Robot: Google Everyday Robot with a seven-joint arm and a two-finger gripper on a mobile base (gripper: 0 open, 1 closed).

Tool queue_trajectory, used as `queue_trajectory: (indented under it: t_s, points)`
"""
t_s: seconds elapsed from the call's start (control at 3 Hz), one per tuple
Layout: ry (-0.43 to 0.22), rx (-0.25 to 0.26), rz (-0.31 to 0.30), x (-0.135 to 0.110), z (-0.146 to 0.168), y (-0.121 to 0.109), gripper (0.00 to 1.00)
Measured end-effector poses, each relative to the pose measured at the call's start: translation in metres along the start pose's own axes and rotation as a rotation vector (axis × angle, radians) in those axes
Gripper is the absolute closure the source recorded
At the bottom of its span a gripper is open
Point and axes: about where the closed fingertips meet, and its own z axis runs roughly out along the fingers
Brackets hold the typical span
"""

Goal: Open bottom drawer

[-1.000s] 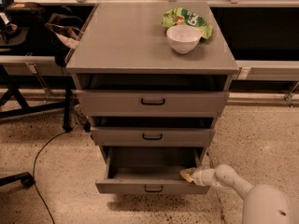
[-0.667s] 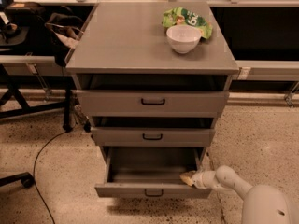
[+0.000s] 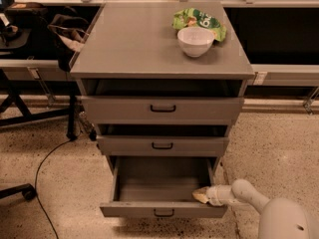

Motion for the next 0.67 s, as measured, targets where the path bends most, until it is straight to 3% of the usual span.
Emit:
queue_trajectory:
  t_s: [0.33,0.67]
  points:
    - [-0.003,-0.058,-0.02,0.0145,-0.0089,0.0179,1.0]
    - [-0.003,-0.059,-0.021,0.0145,-0.0088,0.0181,1.0]
